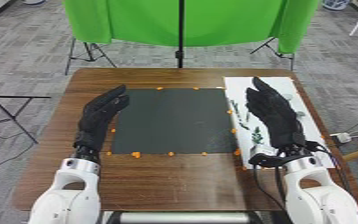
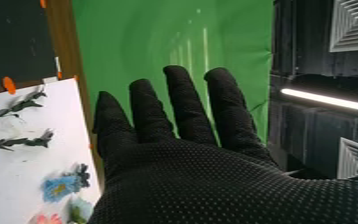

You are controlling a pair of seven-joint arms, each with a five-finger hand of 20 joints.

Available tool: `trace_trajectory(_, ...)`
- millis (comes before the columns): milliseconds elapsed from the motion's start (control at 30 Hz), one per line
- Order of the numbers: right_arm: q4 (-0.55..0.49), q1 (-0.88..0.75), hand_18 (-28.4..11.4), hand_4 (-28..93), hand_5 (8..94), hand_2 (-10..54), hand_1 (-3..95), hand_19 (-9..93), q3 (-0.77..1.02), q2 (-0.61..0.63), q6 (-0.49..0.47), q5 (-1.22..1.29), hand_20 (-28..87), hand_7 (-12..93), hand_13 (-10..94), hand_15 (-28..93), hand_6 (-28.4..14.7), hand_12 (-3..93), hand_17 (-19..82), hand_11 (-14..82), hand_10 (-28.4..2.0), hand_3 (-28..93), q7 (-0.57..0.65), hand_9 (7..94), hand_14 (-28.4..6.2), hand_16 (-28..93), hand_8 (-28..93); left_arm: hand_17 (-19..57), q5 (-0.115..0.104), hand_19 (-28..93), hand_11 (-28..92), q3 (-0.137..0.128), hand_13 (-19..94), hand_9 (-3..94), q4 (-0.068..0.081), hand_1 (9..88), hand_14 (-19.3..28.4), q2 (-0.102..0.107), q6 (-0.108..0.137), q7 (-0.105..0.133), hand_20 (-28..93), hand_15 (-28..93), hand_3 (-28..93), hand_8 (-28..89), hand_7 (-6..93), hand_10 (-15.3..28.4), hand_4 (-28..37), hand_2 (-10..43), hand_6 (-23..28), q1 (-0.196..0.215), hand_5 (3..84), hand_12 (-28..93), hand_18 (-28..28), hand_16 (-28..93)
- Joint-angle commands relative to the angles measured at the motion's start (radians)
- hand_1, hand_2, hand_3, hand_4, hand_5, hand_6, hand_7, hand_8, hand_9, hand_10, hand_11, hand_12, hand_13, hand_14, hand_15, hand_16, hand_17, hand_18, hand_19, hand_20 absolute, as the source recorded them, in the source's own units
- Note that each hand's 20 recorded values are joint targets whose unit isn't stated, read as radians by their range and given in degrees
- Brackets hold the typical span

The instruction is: Arrange flowers

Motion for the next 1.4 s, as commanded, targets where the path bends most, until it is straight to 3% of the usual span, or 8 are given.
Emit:
trace_trajectory(33, 0.004, -0.005, -15.9, -17, 30.9, -8.0, 12.2, 0, -0.01, -0.002, 0.016, -0.006, 17, 6, 22, 3, -3.7, 12.6, 11, 2.6, -14.4, 64, 0.005, 34.0, -14.9, 15, -6, 0.1, 0.003, 13, 19, -0.007, 32, 44.3, 0.006, 36.3, 18.3, -0.001, 0.006, 0.004, 18, 16, 56, -5, 11.7, 14.5, -11.3, -8.1, 5.2, 0.004, 45.4, 11, 15.4, 3)
trace_trajectory(433, -0.02, -0.005, -16.5, -18, 32.2, -8.5, 12.8, 3, -0.029, 0.016, 0.121, -0.123, 21, 6, 25, 5, -4.1, 14.1, 15, 3.4, -14.8, 64, -0.021, 36.0, -15.4, 17, -6, 0.0, 0.006, 13, 19, -0.004, 32, 44.3, 0.019, 36.3, 18.2, -0.005, 0.004, -0.009, 18, 16, 56, -5, 11.8, 14.4, -11.6, -8.1, 5.1, 0.001, 45.4, 11, 15.2, 3)
trace_trajectory(600, -0.089, -0.015, -18.9, -23, 48.8, -9.5, 17.1, 34, -0.085, 0.1, 0.394, -0.567, 43, 12, 53, 18, -7.8, 21.3, 32, 14.3, -18.3, 56, 0.057, 54.5, -15.3, 24, -6, 0.0, 0.003, 13, 19, -0.01, 32, 44.3, 0.016, 36.4, 18.3, -0.005, 0.013, -0.013, 18, 16, 56, -5, 11.8, 14.5, -11.7, -8.1, 5.1, 0.01, 45.4, 11, 15.1, 3)
trace_trajectory(667, -0.119, -0.02, -18.9, -24, 55.8, -9.5, 19.3, 46, -0.077, 0.139, 0.404, -0.701, 48, 14, 60, 25, -7.5, 22.4, 37, 17.9, -19.0, 51, 0.121, 60.8, -15.3, 25, -6, 0.0, 0.004, 13, 19, -0.01, 32, 44.3, 0.016, 36.5, 18.3, -0.003, 0.014, -0.013, 18, 16, 56, -5, 11.9, 14.5, -11.6, -8.0, 5.1, 0.006, 45.4, 11, 15.1, 3)
trace_trajectory(800, -0.171, -0.02, -17.6, -22, 62.9, -9.5, 23.6, 60, -0.047, 0.219, 0.225, -1.057, 50, 14, 69, 35, -7.7, 23.3, 44, 21.5, -19.0, 46, 0.264, 68.0, -14.4, 24, -5, 0.0, 0.01, 13, 19, -0.012, 32, 44.3, 0.012, 36.5, 18.2, 0.009, 0.013, -0.013, 18, 16, 56, -5, 11.9, 14.4, -11.6, -8.0, 5.1, 0.007, 45.4, 11, 15.1, 3)
trace_trajectory(1000, -0.2, -0.041, -13.6, -19, 65.7, -9.5, 29.1, 70, -0.028, 0.324, -0.036, -1.155, 51, 13, 76, 41, -7.3, 23.8, 51, 23.0, -17.8, 48, 0.385, 71.6, -10.6, 25, -6, 0.0, 0.021, 13, 19, -0.013, 32, 44.3, 0.007, 36.5, 18.3, 0.013, 0.016, -0.014, 18, 16, 56, -5, 11.9, 14.4, -11.5, -8.0, 5.1, 0.006, 45.4, 11, 15.1, 3)
trace_trajectory(1300, -0.114, -0.012, -8.5, -20, 68.7, -9.5, 38.0, 75, -0.089, 0.448, -0.136, -1.172, 46, 12, 83, 41, -6.4, 22.2, 60, 20.6, -15.7, 41, 0.475, 76.3, -7.7, 25, -6, 0.0, 0.028, 13, 19, -0.016, 32, 44.2, 0.002, 36.5, 18.2, 0.021, 0.013, -0.021, 18, 16, 56, -5, 11.8, 14.4, -11.4, -8.1, 5.2, 0.009, 45.4, 11, 15.1, 3)
trace_trajectory(1400, -0.083, -0.005, -5.6, -14, 70.9, -9.5, 44.0, 76, -0.11, 0.469, -0.13, -1.165, 41, 11, 90, 36, -6.9, 20.8, 65, 19.2, -16.0, 17, 0.477, 80.0, -6.2, 25, -7, 0.0, 0.026, 13, 19, -0.015, 32, 44.2, 0.005, 36.6, 18.2, 0.027, 0.007, -0.025, 18, 16, 56, -5, 11.8, 14.4, -11.4, -8.1, 5.2, 0.004, 45.3, 11, 15.1, 3)
